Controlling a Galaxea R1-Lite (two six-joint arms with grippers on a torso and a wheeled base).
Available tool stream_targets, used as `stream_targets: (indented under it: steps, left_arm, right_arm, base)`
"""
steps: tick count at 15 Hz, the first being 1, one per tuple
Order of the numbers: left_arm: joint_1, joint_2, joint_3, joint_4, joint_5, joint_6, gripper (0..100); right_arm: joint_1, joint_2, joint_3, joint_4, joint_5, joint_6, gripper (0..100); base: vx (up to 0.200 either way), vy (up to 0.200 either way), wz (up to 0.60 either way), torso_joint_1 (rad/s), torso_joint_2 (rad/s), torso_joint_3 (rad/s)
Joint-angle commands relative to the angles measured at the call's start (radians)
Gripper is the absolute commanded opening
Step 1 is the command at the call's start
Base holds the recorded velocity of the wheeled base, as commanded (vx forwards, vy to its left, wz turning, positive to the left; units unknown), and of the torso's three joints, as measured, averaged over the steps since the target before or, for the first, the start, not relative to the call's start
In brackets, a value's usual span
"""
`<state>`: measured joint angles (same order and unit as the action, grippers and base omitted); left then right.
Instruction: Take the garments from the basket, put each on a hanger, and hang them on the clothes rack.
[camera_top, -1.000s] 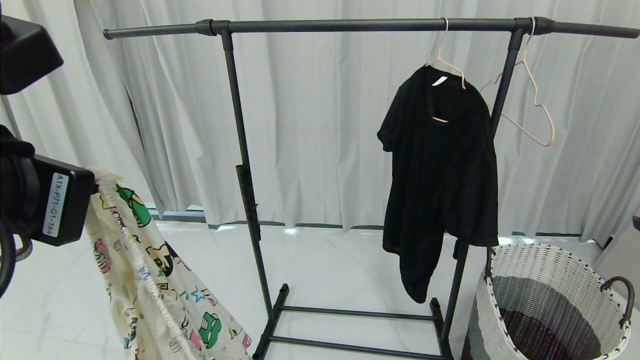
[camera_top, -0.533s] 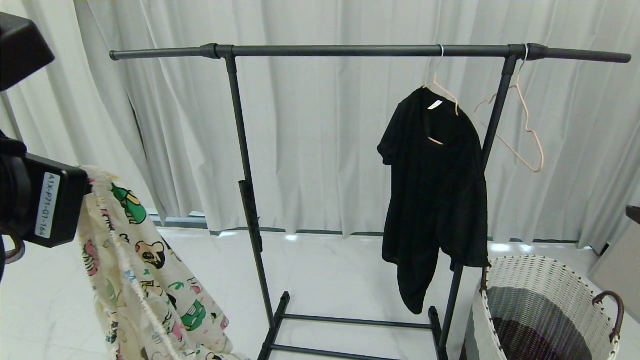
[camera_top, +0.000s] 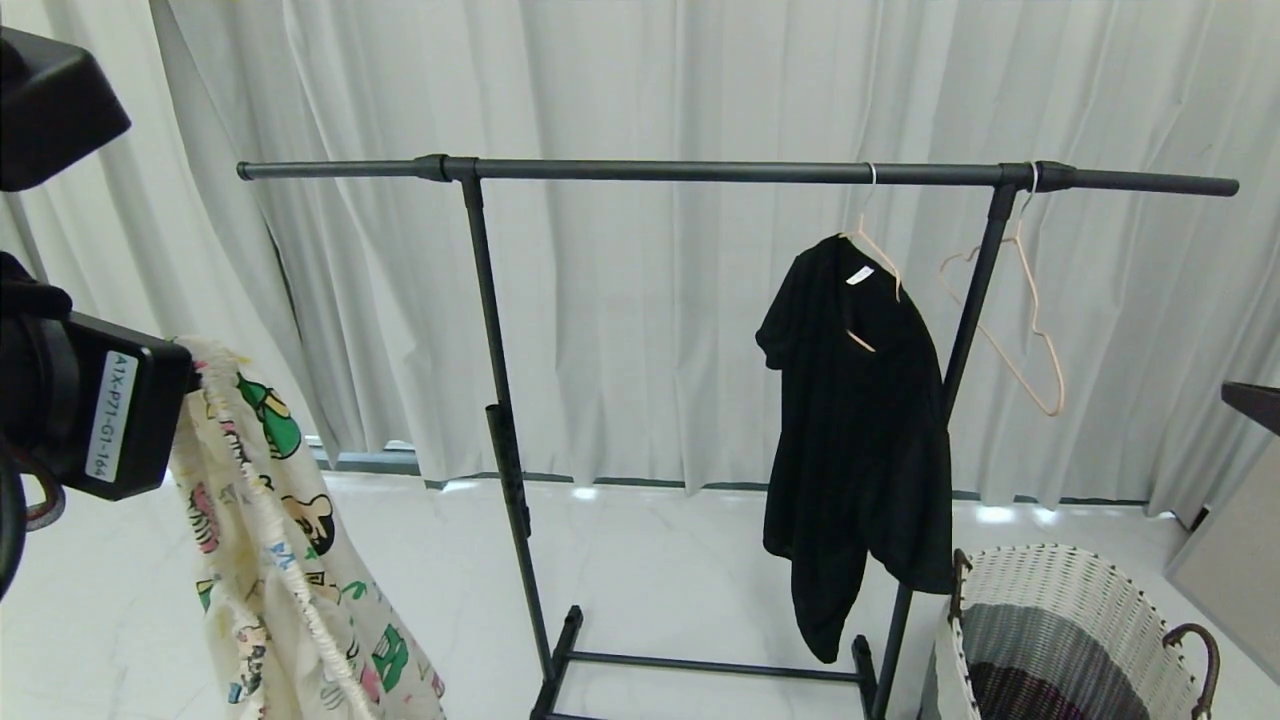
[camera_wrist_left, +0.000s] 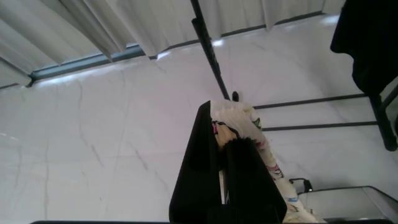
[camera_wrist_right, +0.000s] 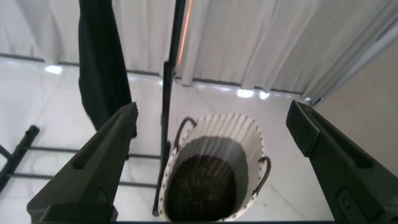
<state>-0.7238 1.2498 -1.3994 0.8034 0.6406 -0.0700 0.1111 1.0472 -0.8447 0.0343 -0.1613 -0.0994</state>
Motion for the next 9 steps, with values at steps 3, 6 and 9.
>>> stream_targets:
  steps: [3,6,9]
  left_arm:
    - [-0.002,0.002,0.002,0.000,0.001,-0.001,0]
    - [-0.002,0.002,0.002,0.000,0.001,-0.001,0]
    - [-0.002,0.000,0.000,0.000,0.019,-0.002,0]
  right_arm:
    - [0.001,0.017,-0.001,-0.011,-0.001,0.000,100]
    - [0.001,0.017,-0.001,-0.011,-0.001,0.000,100]
    - [0.001,0.017,0.001,-0.025,-0.001,0.000,100]
  base:
    - [0.000,0.000,0.00,0.209,-0.49,-0.284]
    - [0.000,0.000,0.00,0.221,-0.51,-0.287]
    - [0.000,0.000,0.00,0.235,-0.52,-0.290]
